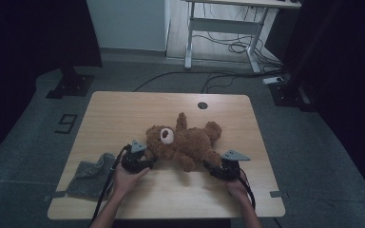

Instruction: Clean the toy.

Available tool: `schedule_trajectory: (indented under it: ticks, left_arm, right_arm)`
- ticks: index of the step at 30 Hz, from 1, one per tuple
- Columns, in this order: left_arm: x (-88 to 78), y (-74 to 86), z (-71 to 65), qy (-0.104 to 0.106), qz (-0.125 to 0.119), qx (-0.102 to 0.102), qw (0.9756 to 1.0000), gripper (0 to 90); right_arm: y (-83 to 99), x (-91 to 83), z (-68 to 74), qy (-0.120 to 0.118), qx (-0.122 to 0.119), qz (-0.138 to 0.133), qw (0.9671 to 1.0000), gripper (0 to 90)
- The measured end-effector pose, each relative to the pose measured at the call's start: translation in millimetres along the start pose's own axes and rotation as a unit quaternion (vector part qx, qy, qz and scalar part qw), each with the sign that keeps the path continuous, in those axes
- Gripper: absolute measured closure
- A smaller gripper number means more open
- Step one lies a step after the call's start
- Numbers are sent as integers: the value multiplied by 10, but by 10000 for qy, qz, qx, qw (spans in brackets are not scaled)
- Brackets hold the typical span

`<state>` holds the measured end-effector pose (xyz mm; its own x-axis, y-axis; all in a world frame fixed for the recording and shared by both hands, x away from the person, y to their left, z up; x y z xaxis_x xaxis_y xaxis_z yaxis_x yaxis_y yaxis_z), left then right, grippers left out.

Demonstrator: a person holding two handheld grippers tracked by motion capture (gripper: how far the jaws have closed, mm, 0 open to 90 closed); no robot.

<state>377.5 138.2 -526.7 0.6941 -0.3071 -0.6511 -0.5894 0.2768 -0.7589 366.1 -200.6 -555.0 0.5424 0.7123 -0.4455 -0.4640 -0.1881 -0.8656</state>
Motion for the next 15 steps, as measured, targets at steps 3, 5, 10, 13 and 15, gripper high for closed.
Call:
schedule_trajectory:
  ticks: [3, 5, 10, 13, 15]
  left_arm:
    - [25, -25, 69, -26, 21, -102, 9999, 499]
    - [20, -22, 80, -11, 21, -114, 9999, 502]
    - [-46, 12, 65, 37, -24, -40, 10000, 485]
    - [-100, 23, 67, 99, -46, -67, 9999, 452]
    - [-164, 37, 68, 142, -92, -78, 9998, 433]
  right_arm:
    - [-24, 57, 49, -30, -89, 46, 9999, 480]
    - [-33, 86, 69, 20, -122, 54, 9999, 479]
    - [-37, 69, 43, 155, -108, 23, 9998, 439]
    - [-54, 26, 42, 199, -51, -60, 9998, 405]
    - [-60, -11, 57, 235, -36, -96, 9997, 370]
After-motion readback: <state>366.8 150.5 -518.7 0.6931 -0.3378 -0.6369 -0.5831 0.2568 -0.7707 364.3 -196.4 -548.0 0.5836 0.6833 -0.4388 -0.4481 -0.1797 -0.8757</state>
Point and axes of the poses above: each handheld gripper's, and its own axes: x roughly forward along the jaws, y roughly out of its underside, z roughly to its left, the point moved 2 cm from there along x, roughly forward along the jaws, and after that the axes turned 10 degrees about -y, right-handed, at the moved point
